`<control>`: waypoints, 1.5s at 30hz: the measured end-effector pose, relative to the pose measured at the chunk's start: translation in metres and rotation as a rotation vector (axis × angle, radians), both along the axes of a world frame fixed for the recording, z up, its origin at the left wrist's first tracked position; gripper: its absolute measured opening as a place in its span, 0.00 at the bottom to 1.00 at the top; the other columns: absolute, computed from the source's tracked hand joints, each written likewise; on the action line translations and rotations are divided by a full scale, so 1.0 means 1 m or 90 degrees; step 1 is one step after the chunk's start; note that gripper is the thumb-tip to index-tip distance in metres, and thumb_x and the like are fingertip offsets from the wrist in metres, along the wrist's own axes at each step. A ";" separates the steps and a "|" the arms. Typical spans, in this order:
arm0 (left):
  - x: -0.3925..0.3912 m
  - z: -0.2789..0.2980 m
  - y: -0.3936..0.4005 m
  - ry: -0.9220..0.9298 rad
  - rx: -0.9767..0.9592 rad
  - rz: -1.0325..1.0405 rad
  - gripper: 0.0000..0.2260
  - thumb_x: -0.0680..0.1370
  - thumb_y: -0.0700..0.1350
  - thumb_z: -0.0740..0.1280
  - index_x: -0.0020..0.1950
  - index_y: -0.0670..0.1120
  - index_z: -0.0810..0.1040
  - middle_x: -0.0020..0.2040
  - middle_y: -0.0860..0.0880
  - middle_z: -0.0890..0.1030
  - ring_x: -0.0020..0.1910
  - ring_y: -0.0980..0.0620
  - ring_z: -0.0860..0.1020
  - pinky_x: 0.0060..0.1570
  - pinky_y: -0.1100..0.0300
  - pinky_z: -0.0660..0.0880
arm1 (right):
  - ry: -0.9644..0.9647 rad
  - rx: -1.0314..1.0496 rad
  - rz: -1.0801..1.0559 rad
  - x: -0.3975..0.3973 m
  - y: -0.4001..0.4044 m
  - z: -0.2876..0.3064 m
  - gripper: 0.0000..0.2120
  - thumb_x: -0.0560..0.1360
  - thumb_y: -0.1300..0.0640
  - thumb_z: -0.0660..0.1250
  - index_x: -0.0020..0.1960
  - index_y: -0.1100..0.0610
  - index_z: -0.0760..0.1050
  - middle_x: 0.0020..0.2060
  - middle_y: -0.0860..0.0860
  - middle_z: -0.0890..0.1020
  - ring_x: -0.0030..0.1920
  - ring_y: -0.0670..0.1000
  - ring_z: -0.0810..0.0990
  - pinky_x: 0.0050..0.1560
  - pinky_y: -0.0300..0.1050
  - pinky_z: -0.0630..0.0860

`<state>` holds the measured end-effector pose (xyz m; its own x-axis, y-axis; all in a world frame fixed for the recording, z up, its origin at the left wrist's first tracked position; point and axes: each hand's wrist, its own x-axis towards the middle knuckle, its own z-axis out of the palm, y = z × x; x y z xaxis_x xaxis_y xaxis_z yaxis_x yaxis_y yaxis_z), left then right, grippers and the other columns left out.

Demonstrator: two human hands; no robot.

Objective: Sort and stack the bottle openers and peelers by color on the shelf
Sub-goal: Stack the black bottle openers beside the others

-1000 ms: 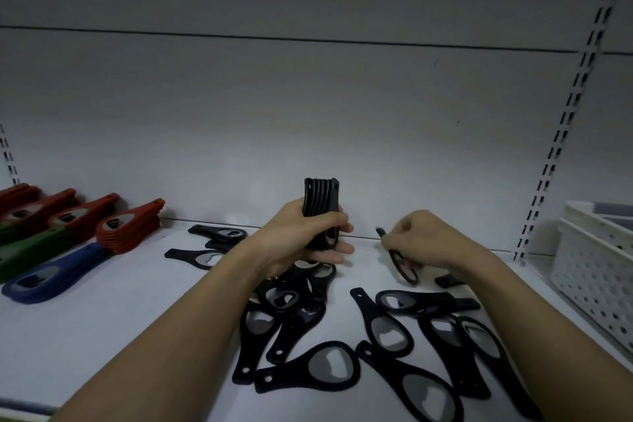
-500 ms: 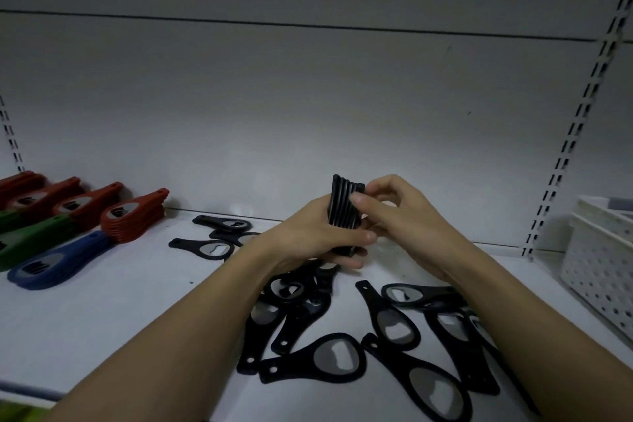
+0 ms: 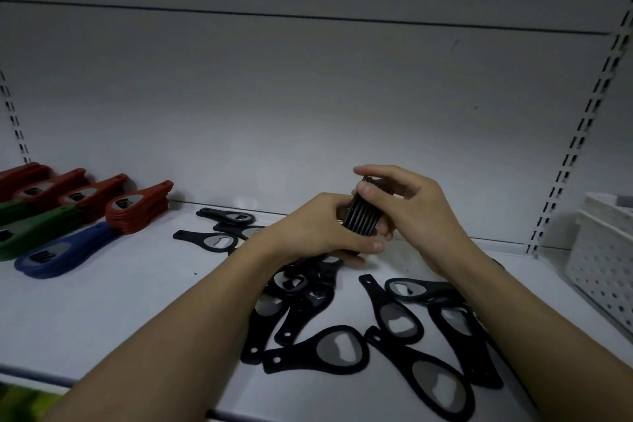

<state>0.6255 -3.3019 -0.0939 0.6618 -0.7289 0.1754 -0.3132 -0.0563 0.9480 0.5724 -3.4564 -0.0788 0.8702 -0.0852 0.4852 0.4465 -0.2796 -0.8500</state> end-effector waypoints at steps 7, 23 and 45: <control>-0.010 0.013 0.008 0.021 0.000 0.028 0.14 0.75 0.36 0.74 0.59 0.40 0.79 0.51 0.45 0.84 0.55 0.45 0.83 0.49 0.52 0.82 | 0.006 0.026 -0.009 -0.011 0.002 0.010 0.09 0.75 0.58 0.71 0.54 0.49 0.84 0.48 0.56 0.85 0.40 0.72 0.78 0.34 0.44 0.80; -0.057 0.038 0.287 -0.085 0.130 0.447 0.10 0.72 0.44 0.77 0.50 0.43 0.82 0.40 0.45 0.84 0.40 0.50 0.84 0.39 0.61 0.81 | 0.050 -0.414 0.121 -0.015 0.260 -0.011 0.16 0.82 0.46 0.59 0.53 0.56 0.79 0.50 0.52 0.81 0.51 0.52 0.79 0.56 0.53 0.75; -0.018 0.023 0.490 0.059 0.597 0.707 0.20 0.69 0.46 0.80 0.46 0.37 0.73 0.44 0.39 0.78 0.31 0.45 0.81 0.26 0.57 0.79 | 0.011 -0.668 0.247 0.024 0.425 -0.060 0.33 0.79 0.36 0.57 0.78 0.51 0.59 0.78 0.47 0.60 0.77 0.48 0.58 0.75 0.46 0.56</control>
